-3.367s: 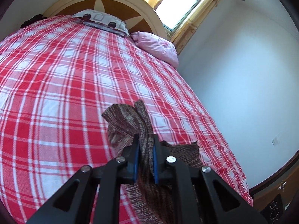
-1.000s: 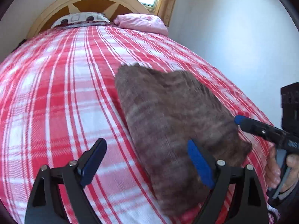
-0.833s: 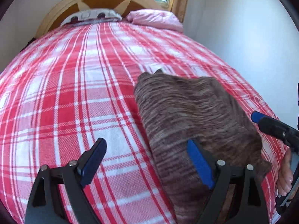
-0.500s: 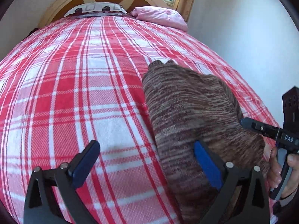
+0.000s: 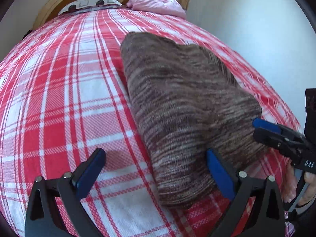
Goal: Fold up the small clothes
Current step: 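Move the right tool to the end of the brown sweater bundle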
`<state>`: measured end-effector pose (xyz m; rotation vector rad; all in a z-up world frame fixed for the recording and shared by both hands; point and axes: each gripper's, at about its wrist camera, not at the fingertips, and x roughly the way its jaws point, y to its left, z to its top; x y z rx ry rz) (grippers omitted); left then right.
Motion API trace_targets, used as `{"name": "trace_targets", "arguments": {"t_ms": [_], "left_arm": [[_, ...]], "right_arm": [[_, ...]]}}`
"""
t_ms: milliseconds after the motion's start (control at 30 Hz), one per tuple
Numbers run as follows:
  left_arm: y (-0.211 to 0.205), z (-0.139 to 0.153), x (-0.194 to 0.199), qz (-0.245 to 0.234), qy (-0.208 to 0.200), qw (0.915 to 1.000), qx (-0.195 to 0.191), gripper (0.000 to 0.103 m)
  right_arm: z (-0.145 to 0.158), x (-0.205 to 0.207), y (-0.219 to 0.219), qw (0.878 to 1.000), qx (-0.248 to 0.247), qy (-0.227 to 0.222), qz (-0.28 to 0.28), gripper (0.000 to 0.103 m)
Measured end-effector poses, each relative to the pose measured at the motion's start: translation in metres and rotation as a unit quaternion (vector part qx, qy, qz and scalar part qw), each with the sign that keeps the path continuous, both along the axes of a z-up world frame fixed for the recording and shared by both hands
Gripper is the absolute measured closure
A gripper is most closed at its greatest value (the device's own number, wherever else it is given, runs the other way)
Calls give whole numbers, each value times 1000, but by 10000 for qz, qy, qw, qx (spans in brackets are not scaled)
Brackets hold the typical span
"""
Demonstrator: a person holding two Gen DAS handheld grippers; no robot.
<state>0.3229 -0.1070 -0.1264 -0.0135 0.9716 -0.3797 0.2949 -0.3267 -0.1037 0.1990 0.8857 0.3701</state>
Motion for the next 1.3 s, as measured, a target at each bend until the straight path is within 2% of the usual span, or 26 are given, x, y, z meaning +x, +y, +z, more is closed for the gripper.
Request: {"name": "trace_targets", "arguments": {"t_ms": [200, 533, 667, 733, 833, 900, 967, 1067, 1167, 1200, 1300], "left_arm": [[-4, -3, -8, -60, -101, 9996, 244, 0], [-1, -4, -20, -115, -121, 9996, 212, 0], [6, 5, -23, 25, -154, 9998, 101, 0], [16, 20, -27, 262, -454, 9986, -121, 0], [23, 32, -27, 369, -685, 9968, -196, 0], [19, 29, -18, 352, -610, 9975, -117, 0], [12, 19, -7, 391, -444, 9982, 46, 0], [6, 8, 0, 358, -197, 9992, -14, 0], [3, 1, 0, 236, -92, 9997, 66, 0], [3, 0, -1, 187, -118, 9997, 76, 0], [6, 2, -1, 180, -103, 9998, -62, 0]], "right_arm": [[-7, -7, -7, 9998, 162, -29, -100, 45], [-9, -24, -15, 9999, 137, -58, -80, 45], [-11, -25, -21, 9997, 211, -1, -136, 45], [-10, -26, -21, 9997, 200, -5, -132, 45], [10, -31, -24, 9990, 48, -348, -280, 45], [27, -32, -29, 9966, 201, -701, -380, 45], [41, -22, -26, 9954, 395, -830, -283, 45], [40, 6, -8, 9972, 259, -695, 18, 45], [1, 40, 3, 9997, -176, 148, 25, 45], [-6, 42, 3, 9995, -225, 198, 52, 45], [-3, 36, 5, 9989, -354, -19, 292, 45]]}}
